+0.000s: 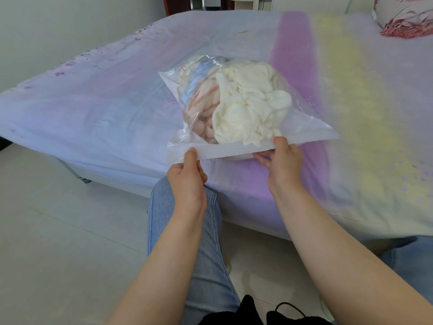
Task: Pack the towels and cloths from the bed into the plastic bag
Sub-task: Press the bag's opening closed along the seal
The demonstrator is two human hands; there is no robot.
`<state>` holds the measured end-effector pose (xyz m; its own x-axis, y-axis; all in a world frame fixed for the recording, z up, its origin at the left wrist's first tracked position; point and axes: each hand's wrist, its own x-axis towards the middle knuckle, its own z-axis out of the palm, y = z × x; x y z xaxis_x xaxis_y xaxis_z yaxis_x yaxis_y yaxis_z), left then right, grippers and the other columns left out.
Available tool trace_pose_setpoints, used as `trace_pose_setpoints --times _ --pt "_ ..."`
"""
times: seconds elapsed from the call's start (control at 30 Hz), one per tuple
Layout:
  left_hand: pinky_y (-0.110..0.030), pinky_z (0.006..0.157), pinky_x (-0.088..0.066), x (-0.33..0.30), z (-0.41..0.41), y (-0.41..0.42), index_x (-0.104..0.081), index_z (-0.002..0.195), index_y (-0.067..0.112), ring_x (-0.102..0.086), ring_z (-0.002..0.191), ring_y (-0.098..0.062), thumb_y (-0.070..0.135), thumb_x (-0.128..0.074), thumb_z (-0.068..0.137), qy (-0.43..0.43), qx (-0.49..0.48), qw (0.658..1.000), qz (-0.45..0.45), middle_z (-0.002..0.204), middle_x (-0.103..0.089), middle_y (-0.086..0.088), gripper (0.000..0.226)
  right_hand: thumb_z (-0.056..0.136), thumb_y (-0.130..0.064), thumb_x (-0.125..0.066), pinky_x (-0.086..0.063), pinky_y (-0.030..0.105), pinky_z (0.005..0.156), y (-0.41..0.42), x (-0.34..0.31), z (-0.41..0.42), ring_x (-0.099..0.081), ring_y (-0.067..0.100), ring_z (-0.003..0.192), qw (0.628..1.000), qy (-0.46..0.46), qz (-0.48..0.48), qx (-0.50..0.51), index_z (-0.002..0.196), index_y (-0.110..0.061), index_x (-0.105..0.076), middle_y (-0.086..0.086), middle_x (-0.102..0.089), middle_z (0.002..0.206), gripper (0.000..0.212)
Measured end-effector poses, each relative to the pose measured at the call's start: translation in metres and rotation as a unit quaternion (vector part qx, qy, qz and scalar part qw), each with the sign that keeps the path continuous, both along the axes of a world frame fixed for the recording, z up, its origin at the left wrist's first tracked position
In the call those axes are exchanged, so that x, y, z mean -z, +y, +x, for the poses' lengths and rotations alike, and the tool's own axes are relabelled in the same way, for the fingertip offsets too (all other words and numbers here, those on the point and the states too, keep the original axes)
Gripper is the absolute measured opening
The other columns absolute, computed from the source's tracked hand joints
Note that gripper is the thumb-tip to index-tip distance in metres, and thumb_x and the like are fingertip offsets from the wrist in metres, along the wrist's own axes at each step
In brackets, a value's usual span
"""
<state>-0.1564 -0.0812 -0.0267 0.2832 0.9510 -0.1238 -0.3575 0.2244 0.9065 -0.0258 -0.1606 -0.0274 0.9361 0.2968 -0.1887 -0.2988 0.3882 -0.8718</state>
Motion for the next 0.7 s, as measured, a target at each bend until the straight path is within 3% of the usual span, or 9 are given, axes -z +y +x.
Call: trace_pose_setpoints --times 0.1,0.33,0.7 --pt "-0.028 0.048 -0.013 0.0 0.0 -0.003 -0.028 0.049 0.021 -0.016 0.047 -0.013 0.012 -0.054 0.091 0.013 -0.002 1.0 0.01 0.048 -0.022 0.004 0.05 0.091 -0.01 -0.048 -0.06 0.034 0.067 0.002 0.003 0.007 -0.063 0.021 0.069 1.0 -0.009 -0.018 0.0 0.098 0.001 -0.059 0.01 -0.062 0.082 0.017" --pt "-0.032 0.052 -0.013 -0.002 0.0 -0.006 -0.027 0.052 0.019 -0.014 0.054 -0.019 0.014 -0.054 0.087 0.032 -0.016 0.999 0.012 0.052 -0.02 0.001 0.044 0.093 -0.009 -0.046 -0.061 0.034 0.065 0.002 0.003 0.015 -0.064 0.021 0.066 1.0 -0.006 -0.03 -0.004 0.082 -0.007 -0.057 0.006 -0.062 0.078 0.015" --pt "-0.029 0.048 -0.014 -0.004 0.007 -0.019 -0.03 0.056 0.019 -0.015 0.052 -0.015 0.011 -0.053 0.086 0.041 -0.003 0.999 -0.004 0.053 -0.026 0.003 0.038 0.092 -0.008 -0.044 -0.058 0.03 0.058 0.009 0.003 0.035 -0.065 0.017 0.066 1.0 -0.006 -0.022 -0.005 0.088 -0.005 -0.055 0.008 -0.062 0.081 0.012"
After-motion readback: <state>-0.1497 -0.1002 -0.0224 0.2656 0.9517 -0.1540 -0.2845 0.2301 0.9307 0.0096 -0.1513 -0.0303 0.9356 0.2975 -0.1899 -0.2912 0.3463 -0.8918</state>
